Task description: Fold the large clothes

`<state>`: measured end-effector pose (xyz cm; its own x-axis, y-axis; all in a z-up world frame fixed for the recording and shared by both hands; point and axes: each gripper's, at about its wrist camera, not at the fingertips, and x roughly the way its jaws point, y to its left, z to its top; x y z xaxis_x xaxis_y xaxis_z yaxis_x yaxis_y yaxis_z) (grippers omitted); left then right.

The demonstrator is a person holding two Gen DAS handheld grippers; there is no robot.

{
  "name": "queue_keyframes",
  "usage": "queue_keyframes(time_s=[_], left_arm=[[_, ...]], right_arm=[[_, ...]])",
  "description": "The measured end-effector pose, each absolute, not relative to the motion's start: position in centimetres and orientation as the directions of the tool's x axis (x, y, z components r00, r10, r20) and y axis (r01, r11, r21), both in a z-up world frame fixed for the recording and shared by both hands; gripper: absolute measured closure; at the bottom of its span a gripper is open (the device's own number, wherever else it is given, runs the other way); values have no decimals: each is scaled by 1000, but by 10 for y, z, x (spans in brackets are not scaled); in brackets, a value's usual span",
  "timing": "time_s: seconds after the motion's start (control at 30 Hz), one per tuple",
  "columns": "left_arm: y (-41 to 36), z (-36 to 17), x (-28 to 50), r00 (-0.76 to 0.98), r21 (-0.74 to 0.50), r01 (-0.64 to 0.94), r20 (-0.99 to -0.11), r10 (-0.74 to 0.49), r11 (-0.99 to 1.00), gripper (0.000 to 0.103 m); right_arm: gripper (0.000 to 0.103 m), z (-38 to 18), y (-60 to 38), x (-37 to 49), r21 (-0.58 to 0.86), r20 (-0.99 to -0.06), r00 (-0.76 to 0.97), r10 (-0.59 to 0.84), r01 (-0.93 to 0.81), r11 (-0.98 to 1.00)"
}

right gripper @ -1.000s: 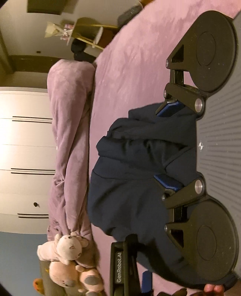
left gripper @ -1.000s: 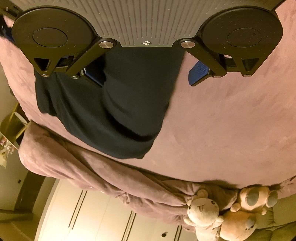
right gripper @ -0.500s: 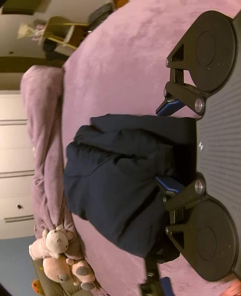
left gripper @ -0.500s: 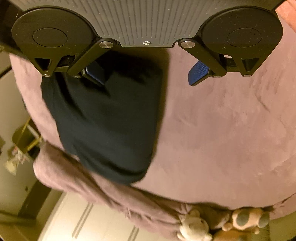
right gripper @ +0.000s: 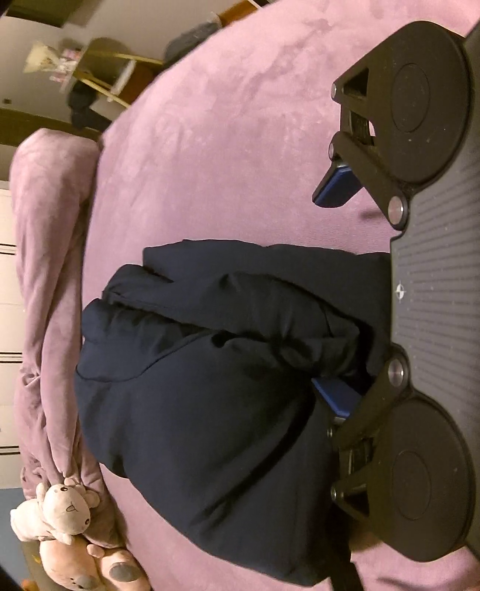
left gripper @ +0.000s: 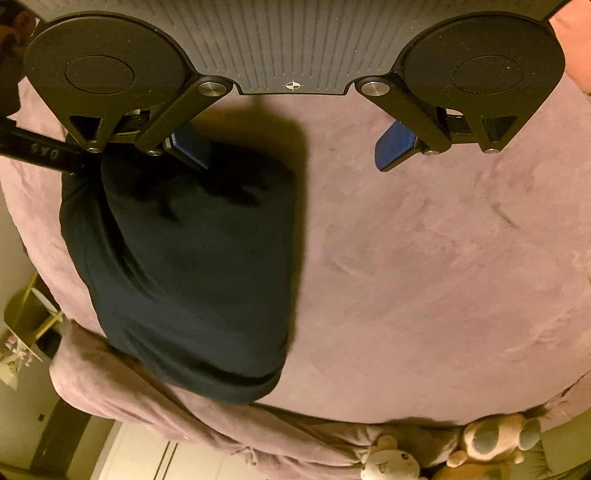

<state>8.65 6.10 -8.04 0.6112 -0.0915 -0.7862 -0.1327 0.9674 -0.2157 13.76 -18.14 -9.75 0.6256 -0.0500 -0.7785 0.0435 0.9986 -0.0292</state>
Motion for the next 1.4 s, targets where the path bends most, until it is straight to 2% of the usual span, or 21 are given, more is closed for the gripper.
queue_keyframes(time_s=[0.07,0.2,0.33,0.57,0.83,1.17,1.4], left_arm=[[63,-75,81,609,-225,-125,-786,-104,966,4],[60,-59,71,581,-205,-69,-804,-128,976,4],[49,-35,61,546,-142,-22,-831,-107,990,4],[38,1,52,528,-69,49,-845,-85,996,4],[36,38,45,609,38,66,-793,-10,997,3],[42,49,52,534,-50,99,-840,-96,994,3],[36,49,50,503,-21,121,-861,-80,992,3]], right_arm=[[6,-92,-185,132,-4,-796,604,-36,53,999],[6,-91,-181,107,-48,-855,513,-73,62,997],[4,-74,-178,77,44,-880,474,14,53,998],[4,-11,-161,57,77,-853,520,34,63,995],[4,32,-155,54,102,-853,519,52,69,992],[4,53,-145,49,23,-856,516,-9,54,998],[4,56,-143,50,-23,-869,493,-45,50,998]])
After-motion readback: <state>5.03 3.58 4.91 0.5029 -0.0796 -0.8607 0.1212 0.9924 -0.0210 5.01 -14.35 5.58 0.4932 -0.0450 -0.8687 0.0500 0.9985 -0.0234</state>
